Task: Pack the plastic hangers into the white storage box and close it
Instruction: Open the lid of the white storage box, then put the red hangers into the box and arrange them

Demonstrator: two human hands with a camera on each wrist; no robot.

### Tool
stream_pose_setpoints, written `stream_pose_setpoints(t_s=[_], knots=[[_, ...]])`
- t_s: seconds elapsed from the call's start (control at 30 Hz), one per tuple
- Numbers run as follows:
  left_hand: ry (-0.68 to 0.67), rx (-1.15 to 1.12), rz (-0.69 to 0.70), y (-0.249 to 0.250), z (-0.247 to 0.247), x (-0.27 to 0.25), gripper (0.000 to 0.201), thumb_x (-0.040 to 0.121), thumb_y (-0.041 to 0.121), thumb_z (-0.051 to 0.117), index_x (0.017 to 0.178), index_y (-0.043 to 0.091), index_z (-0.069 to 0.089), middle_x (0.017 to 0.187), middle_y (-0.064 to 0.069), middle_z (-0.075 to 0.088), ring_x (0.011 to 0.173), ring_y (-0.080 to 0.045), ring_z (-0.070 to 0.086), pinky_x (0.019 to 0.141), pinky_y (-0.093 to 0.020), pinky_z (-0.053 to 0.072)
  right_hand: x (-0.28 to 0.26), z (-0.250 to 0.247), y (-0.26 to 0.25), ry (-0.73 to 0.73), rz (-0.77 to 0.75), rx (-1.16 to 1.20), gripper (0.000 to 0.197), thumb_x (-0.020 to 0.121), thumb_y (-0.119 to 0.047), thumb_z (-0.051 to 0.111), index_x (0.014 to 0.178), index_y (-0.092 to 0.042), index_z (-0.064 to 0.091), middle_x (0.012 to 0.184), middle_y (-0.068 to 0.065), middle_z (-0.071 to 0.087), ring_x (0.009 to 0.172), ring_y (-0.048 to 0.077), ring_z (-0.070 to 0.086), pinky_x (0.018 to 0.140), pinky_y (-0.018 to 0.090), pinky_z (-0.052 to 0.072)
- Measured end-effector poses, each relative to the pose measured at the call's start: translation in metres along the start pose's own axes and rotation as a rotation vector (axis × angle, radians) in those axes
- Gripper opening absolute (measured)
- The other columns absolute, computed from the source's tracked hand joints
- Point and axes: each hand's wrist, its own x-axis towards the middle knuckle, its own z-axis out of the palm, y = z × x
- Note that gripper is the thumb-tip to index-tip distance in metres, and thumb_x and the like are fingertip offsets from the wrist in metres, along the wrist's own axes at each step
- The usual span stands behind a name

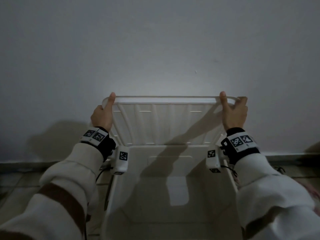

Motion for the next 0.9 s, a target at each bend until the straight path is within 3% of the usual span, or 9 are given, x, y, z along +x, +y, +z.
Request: stream_pose_setpoints(t_s=[0.07, 0.17, 0.3, 0.5, 0.63, 0.73, 0.83, 0.9], knots=[[-0.025, 0.076, -0.014, -0.004, 0.007, 0.008, 0.087, 0.081, 0.077, 0.032, 0.118, 0.003, 0.059, 0.121, -0.015, 0.058, 0.112, -0.030, 0.052, 0.091, -0.030, 0.034, 0.009, 0.007, 0.006, -0.030, 0.013, -0.039, 0.069, 0.085, -0.058, 0.052, 0.128, -0.005, 0.038, 0.127, 0.020, 0.047, 0.114, 0.033, 0.049, 0.092, 0.032, 0.037], [-0.087, 0.181, -0.029, -0.017, 0.017, 0.020, 0.085, 0.084, 0.076, 0.025, 0.132, 0.010, 0.051, 0.132, -0.021, 0.051, 0.122, -0.034, 0.046, 0.105, -0.034, 0.029, 0.019, 0.021, 0.021, -0.124, 0.076, -0.086, 0.075, 0.084, -0.061, 0.052, 0.131, -0.004, 0.036, 0.130, 0.020, 0.046, 0.116, 0.034, 0.048, 0.094, 0.036, 0.038], [-0.194, 0.269, -0.039, -0.045, 0.036, 0.031, 0.066, 0.093, 0.063, 0.023, 0.138, 0.020, 0.043, 0.134, -0.024, 0.048, 0.125, -0.038, 0.043, 0.106, -0.036, 0.027, 0.020, 0.038, 0.053, -0.199, 0.160, -0.144, 0.078, 0.082, -0.061, 0.053, 0.132, -0.004, 0.035, 0.130, 0.022, 0.047, 0.118, 0.037, 0.048, 0.095, 0.039, 0.039], [-0.257, 0.323, -0.219, -0.084, 0.057, 0.029, 0.082, 0.089, 0.068, 0.024, 0.138, 0.004, 0.043, 0.141, -0.023, 0.042, 0.129, -0.036, 0.040, 0.107, -0.037, 0.027, 0.014, 0.054, 0.098, -0.272, 0.256, -0.195, 0.077, 0.083, -0.058, 0.054, 0.133, -0.003, 0.034, 0.132, 0.024, 0.045, 0.121, 0.037, 0.045, 0.100, 0.041, 0.036], [-0.212, 0.286, -0.246, -0.088, 0.068, 0.024, 0.088, 0.088, 0.069, 0.028, 0.135, -0.004, 0.043, 0.139, -0.024, 0.043, 0.127, -0.036, 0.042, 0.106, -0.037, 0.028, 0.013, 0.057, 0.115, -0.242, 0.266, -0.178, 0.077, 0.084, -0.059, 0.053, 0.134, -0.006, 0.031, 0.136, 0.024, 0.042, 0.124, 0.039, 0.043, 0.104, 0.047, 0.036], [-0.135, 0.230, -0.221, -0.082, 0.073, 0.013, 0.075, 0.094, 0.057, 0.034, 0.136, -0.004, 0.036, 0.141, -0.026, 0.037, 0.128, -0.038, 0.038, 0.106, -0.039, 0.028, 0.010, 0.053, 0.121, -0.302, 0.291, -0.146, 0.080, 0.085, -0.057, 0.053, 0.142, -0.012, 0.021, 0.142, 0.024, 0.034, 0.128, 0.040, 0.039, 0.107, 0.050, 0.033], [0.049, 0.239, -0.149, -0.073, 0.078, -0.006, 0.061, 0.097, 0.041, 0.041, 0.139, -0.001, 0.029, 0.143, -0.024, 0.029, 0.129, -0.036, 0.030, 0.104, -0.041, 0.028, -0.001, 0.037, 0.123, -0.356, 0.293, -0.177, 0.078, 0.088, -0.042, 0.058, 0.146, -0.012, 0.014, 0.144, 0.027, 0.030, 0.130, 0.041, 0.036, 0.109, 0.048, 0.031], [0.116, 0.254, -0.029, -0.067, 0.084, -0.025, 0.055, 0.095, 0.031, 0.048, 0.138, 0.001, 0.031, 0.141, -0.022, 0.026, 0.128, -0.036, 0.028, 0.101, -0.044, 0.030, -0.009, 0.018, 0.125, -0.357, 0.282, -0.200, 0.076, 0.089, -0.029, 0.060, 0.146, -0.009, 0.014, 0.146, 0.027, 0.027, 0.133, 0.039, 0.033, 0.110, 0.042, 0.028]])
